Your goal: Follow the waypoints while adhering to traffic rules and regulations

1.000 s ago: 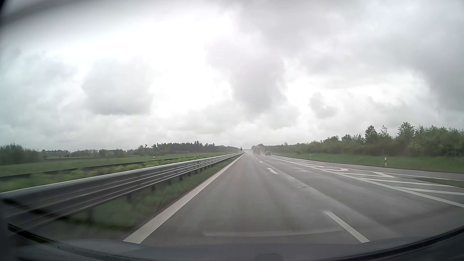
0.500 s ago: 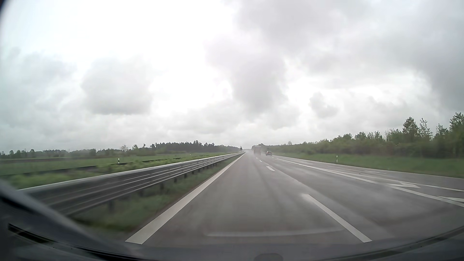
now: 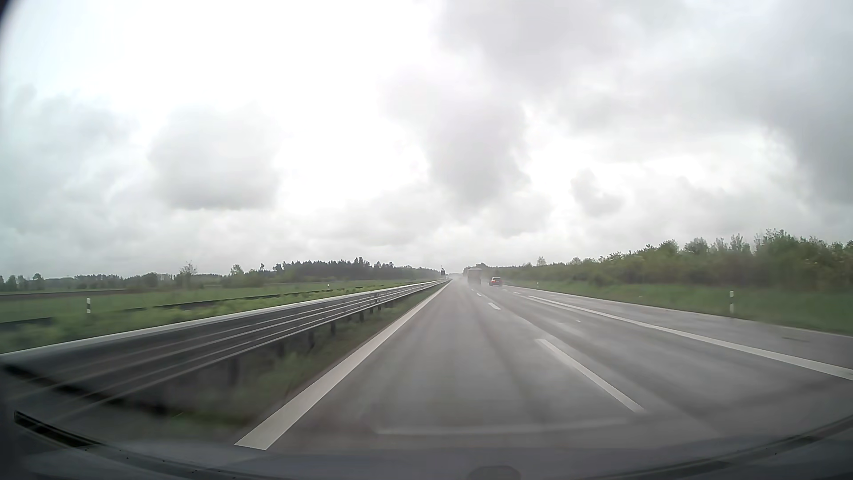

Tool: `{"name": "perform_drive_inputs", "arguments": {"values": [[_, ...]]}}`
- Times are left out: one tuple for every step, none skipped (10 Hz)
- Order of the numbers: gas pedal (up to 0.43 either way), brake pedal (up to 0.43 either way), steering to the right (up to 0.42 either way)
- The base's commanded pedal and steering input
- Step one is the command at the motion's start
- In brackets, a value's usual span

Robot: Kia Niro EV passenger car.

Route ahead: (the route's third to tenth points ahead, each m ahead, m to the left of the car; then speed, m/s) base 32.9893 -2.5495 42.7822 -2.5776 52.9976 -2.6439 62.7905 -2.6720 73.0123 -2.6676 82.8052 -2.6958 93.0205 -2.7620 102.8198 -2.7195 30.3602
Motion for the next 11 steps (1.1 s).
{"name": "perform_drive_inputs", "arguments": {"values": [[0.287,0.0,-0.001],[0.287,0.0,-0.001],[0.287,0.0,-0.001],[0.287,0.0,0.0],[0.287,0.0,0.0],[0.287,0.0,0.001],[0.287,0.0,0.001],[0.287,0.0,0.001],[0.287,0.0,0.001],[0.287,0.0,0.001],[0.287,0.0,0.001]]}}
